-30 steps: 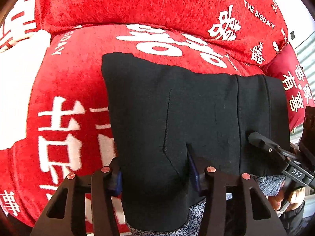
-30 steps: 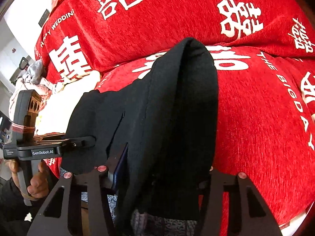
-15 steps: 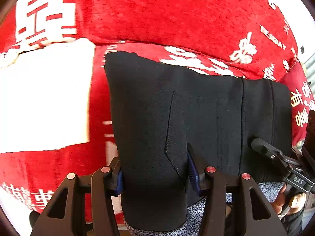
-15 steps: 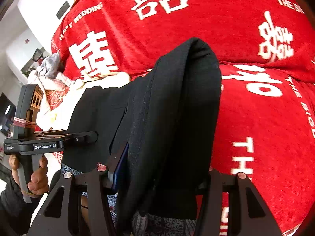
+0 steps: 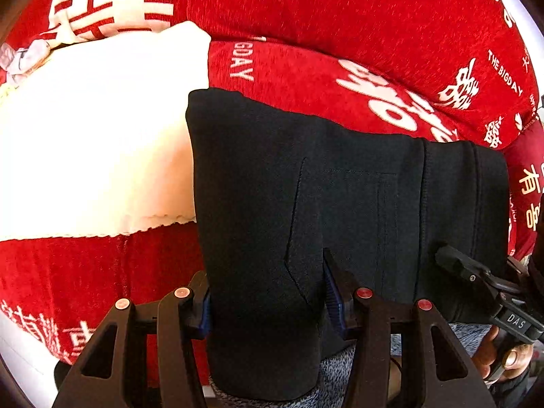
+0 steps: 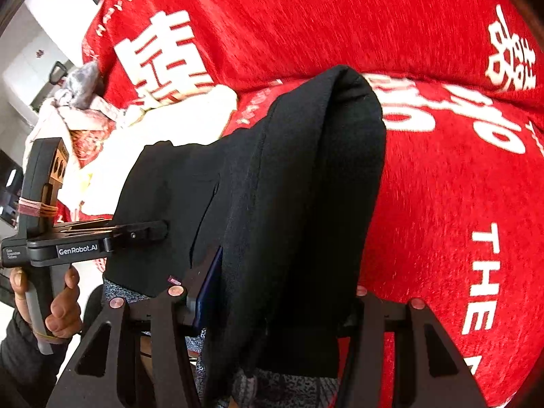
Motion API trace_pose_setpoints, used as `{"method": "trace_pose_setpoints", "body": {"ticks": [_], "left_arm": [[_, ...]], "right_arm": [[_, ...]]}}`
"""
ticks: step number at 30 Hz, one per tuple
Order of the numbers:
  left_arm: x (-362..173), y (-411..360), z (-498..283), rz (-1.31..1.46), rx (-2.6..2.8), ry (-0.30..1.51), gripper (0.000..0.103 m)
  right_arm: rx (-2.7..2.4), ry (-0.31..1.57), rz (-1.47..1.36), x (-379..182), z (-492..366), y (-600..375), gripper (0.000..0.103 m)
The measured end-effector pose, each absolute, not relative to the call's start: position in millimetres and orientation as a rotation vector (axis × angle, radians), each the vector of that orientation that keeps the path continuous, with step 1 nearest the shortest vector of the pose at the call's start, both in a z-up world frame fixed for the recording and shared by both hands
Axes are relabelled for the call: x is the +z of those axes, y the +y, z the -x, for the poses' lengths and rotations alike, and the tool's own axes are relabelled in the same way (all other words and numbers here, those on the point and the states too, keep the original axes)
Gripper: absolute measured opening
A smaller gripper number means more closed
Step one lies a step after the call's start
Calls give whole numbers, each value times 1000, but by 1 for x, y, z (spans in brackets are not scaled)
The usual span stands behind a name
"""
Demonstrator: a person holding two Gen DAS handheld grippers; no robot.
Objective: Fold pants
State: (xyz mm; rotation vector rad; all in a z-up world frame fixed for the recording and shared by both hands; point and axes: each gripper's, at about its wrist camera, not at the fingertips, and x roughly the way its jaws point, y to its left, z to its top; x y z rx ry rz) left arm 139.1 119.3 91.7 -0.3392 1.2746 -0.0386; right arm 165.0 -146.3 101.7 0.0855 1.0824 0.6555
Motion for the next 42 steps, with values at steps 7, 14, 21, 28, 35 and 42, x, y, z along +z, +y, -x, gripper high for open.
{"method": "trace_pose_setpoints", "body": {"ticks": [7,14,21,28,35,42], "left_arm": [[78,135,-140,393,-45,1279,78],[112,166,-104,438,18,1178,78],[129,93,-66,272,-153,1104,78],[91,65,-78,187,-154,1149,78],[99,63,-80,185,-181,1151,86],[127,106,-126,251,-52,1116,86]], "right_arm": [[573,1153,-154,76,-178,-157,80],[428,989,-100,112,-142,-197,83],[669,815,190,125,-61,-151,85],[677,926,181,84,-74,-135,85],[658,933,216,89,-71,-140,88],[578,839,151,134,-125,-156,94]]}}
